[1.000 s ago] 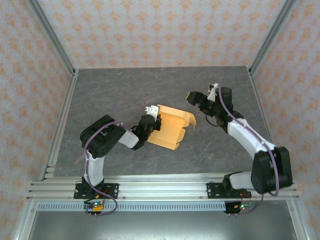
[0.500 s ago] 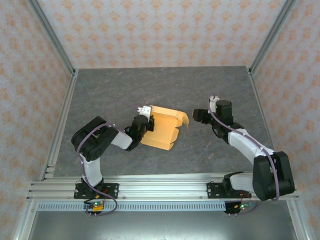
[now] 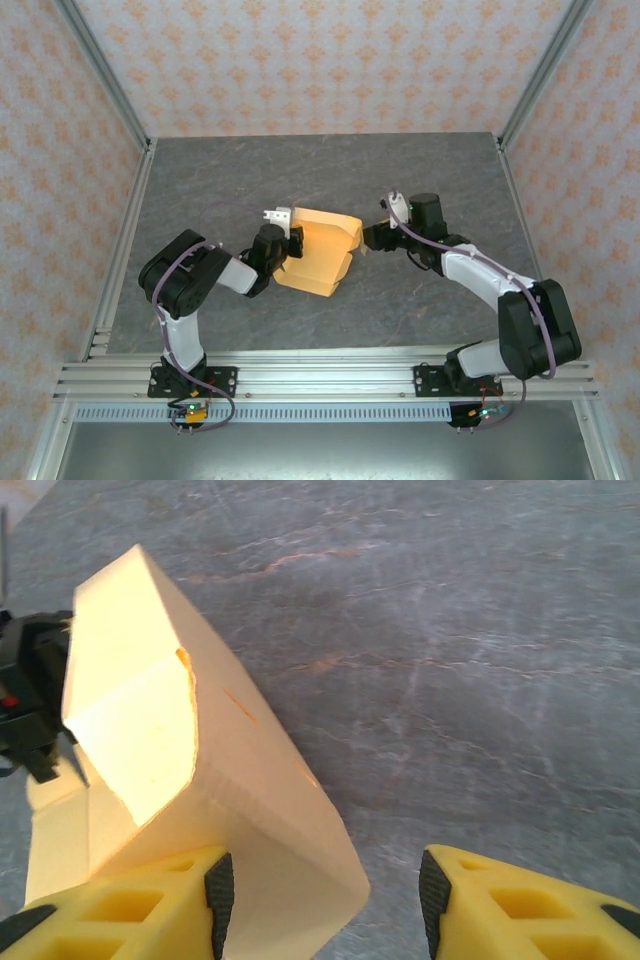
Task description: Fold the paper box
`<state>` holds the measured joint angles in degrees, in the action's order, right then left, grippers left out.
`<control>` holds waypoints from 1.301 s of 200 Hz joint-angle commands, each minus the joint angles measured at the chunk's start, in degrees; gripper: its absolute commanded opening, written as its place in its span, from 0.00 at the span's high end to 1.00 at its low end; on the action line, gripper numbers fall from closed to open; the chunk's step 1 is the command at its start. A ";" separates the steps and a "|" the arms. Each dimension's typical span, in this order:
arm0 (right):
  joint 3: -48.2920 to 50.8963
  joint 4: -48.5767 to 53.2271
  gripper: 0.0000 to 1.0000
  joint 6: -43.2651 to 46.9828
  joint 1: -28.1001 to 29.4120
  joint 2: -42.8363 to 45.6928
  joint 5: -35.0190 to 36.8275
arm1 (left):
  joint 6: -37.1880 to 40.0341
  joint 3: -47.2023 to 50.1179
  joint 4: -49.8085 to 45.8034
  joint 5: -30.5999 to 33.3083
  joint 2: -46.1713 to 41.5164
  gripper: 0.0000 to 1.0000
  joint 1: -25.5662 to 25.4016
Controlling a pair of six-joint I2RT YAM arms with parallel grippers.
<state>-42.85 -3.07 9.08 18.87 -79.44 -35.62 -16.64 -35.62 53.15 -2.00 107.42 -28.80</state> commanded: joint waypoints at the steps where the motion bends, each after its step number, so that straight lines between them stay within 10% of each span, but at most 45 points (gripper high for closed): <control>1: -2.37 -2.19 0.46 0.57 1.66 -1.33 -3.41 | -2.80 0.61 1.77 -2.51 0.89 1.00 -0.03; 150: 1.29 -22.68 0.55 3.49 11.96 -7.22 9.89 | -4.60 -1.74 -7.84 2.76 -5.86 1.00 -2.09; 260: 3.78 -43.40 0.62 -4.21 19.88 -19.85 44.48 | -5.29 -0.86 -11.66 13.22 -9.68 1.00 -7.06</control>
<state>-39.13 -38.74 8.82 36.67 -96.09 -2.66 -21.43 -36.03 41.04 7.84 101.08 -33.21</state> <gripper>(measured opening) 0.395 0.076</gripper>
